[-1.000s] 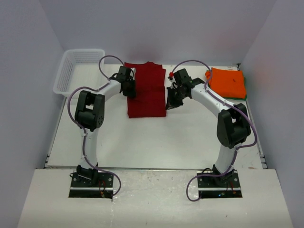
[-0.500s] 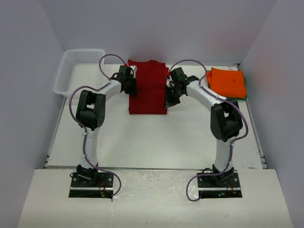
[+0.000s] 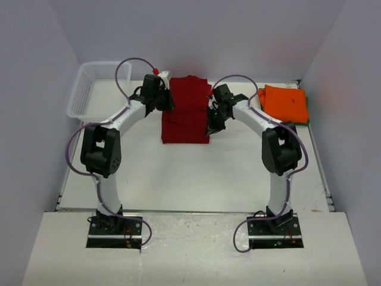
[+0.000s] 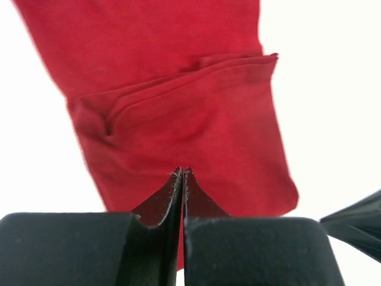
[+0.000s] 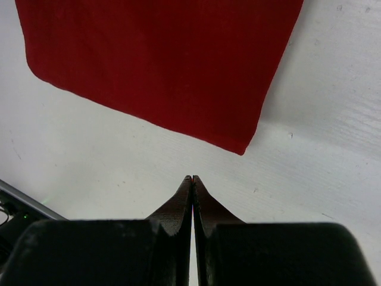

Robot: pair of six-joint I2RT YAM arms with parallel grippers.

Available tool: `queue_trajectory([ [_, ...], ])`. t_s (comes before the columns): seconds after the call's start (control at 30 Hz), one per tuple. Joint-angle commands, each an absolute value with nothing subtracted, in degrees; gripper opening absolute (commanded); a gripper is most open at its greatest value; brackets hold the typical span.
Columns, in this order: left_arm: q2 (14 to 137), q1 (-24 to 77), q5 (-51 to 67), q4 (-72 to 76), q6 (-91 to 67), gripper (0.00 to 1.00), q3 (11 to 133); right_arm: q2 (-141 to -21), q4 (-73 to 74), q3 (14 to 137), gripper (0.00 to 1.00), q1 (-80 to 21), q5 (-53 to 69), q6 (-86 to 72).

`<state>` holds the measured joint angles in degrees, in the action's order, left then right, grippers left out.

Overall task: Fold and stack the t-shirts
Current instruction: Fold the folded rectangular tshirt in 1/3 of the way

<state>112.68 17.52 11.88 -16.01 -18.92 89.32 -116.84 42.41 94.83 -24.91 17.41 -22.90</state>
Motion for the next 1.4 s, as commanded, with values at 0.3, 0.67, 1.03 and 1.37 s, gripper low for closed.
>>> queue_trajectory([
  [0.3,115.04,24.17,13.63,-10.46,-21.97,0.00,86.48,-108.20,42.28,92.91,0.00,-22.94,16.52,-21.80],
  [0.67,123.05,28.21,5.72,-11.60,-25.48,0.00,82.45,-101.44,41.05,88.95,0.00,-21.53,18.02,-21.53],
  [1.03,118.13,36.72,2.02,-9.85,-32.94,0.00,70.76,-96.07,39.38,83.32,0.00,-21.36,17.93,-21.62],
  [1.37,107.94,45.00,0.26,-6.24,-41.22,0.00,53.55,-90.10,35.25,71.75,0.00,-21.36,18.63,-24.69],
])
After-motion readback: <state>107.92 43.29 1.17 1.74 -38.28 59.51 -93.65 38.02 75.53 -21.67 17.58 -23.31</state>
